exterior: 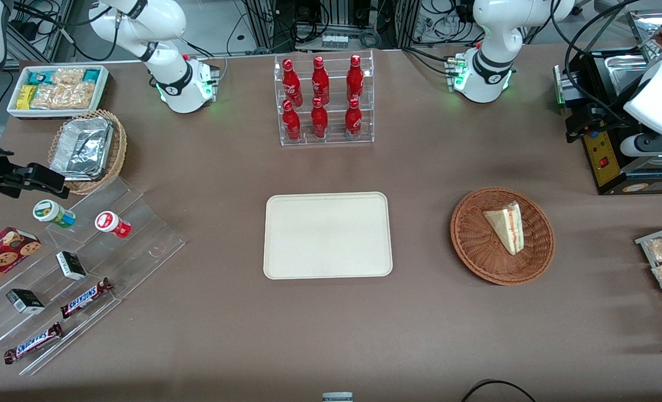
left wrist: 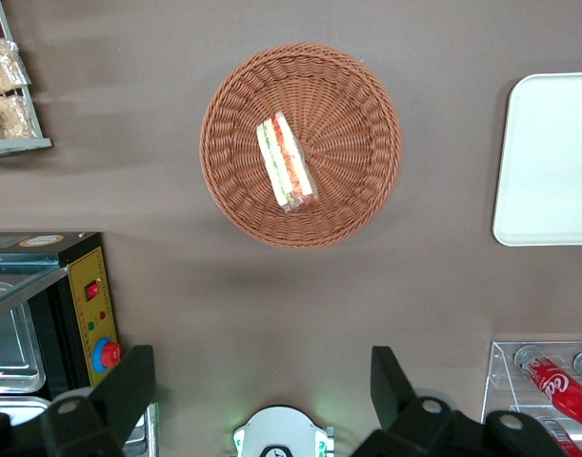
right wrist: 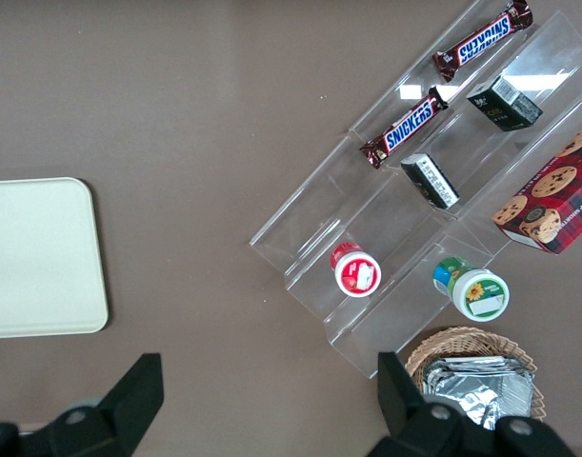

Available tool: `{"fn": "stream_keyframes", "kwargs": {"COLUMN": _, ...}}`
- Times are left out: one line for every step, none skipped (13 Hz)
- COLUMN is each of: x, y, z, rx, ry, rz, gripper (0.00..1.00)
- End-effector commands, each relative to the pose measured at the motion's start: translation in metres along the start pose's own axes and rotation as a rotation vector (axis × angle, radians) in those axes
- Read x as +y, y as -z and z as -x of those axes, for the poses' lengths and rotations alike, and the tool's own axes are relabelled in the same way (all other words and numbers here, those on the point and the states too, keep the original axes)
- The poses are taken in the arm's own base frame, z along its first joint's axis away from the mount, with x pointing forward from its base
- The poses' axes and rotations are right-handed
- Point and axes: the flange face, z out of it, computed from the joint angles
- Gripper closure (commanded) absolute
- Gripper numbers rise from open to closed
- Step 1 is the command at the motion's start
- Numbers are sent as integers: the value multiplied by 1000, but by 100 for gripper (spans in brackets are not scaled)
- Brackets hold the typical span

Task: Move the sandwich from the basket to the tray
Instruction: 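Move the left gripper toward the wicker basket with the sandwich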

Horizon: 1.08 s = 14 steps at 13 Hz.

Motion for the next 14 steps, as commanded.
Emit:
{"fn": "stream_keyframes", "kwargs": {"x": 2, "y": 5, "z": 0, "rx": 18, "ry": -5, "rz": -6, "gripper": 0}}
{"fn": "stream_keyframes", "kwargs": {"x": 2, "y": 5, "z": -1, "rx": 21, "ry": -5, "rz": 2, "gripper": 0}}
{"fn": "stream_keyframes", "kwargs": {"x": 1, "y": 1, "z": -4, "rx": 26, "ry": -4, "rz": -5, "gripper": 0}}
{"fn": "stream_keyframes", "kwargs": {"x": 1, "y": -12, "z": -10, "rx": 3, "ry": -4, "rz": -5, "gripper": 0}}
{"fn": "stream_keyframes", "kwargs": {"x": -2, "y": -26, "z": -13, "rx": -7, "ry": 2, "rz": 2, "gripper": 0}}
{"fn": "stream_keyframes", "kwargs": {"x": -2, "y": -38, "z": -17, "rx": 5, "ry": 2, "rz": 0, "gripper": 0}}
{"fn": "stream_keyframes", "kwargs": {"x": -1, "y": -60, "z": -22, "rx": 6, "ry": 8, "rz": -10, "gripper": 0}}
{"fn": "stream_keyframes", "kwargs": {"x": 0, "y": -81, "z": -26, "rx": 13, "ry": 44, "rz": -11, "gripper": 0}}
{"fn": "stream_keyframes", "kwargs": {"x": 1, "y": -102, "z": -30, "rx": 31, "ry": 124, "rz": -8, "gripper": 0}}
{"fn": "stream_keyframes", "kwargs": {"x": 3, "y": -121, "z": -34, "rx": 44, "ry": 192, "rz": -6, "gripper": 0}}
{"fn": "stream_keyframes", "kwargs": {"x": 4, "y": -143, "z": -37, "rx": 50, "ry": 231, "rz": -3, "gripper": 0}}
{"fn": "stream_keyframes", "kwargs": {"x": 5, "y": -164, "z": -39, "rx": 64, "ry": 240, "rz": 1, "gripper": 0}}
{"fn": "stream_keyframes", "kwargs": {"x": 5, "y": -185, "z": -41, "rx": 69, "ry": 241, "rz": 4, "gripper": 0}}
{"fn": "stream_keyframes", "kwargs": {"x": 6, "y": -202, "z": -43, "rx": 66, "ry": 261, "rz": 8, "gripper": 0}}
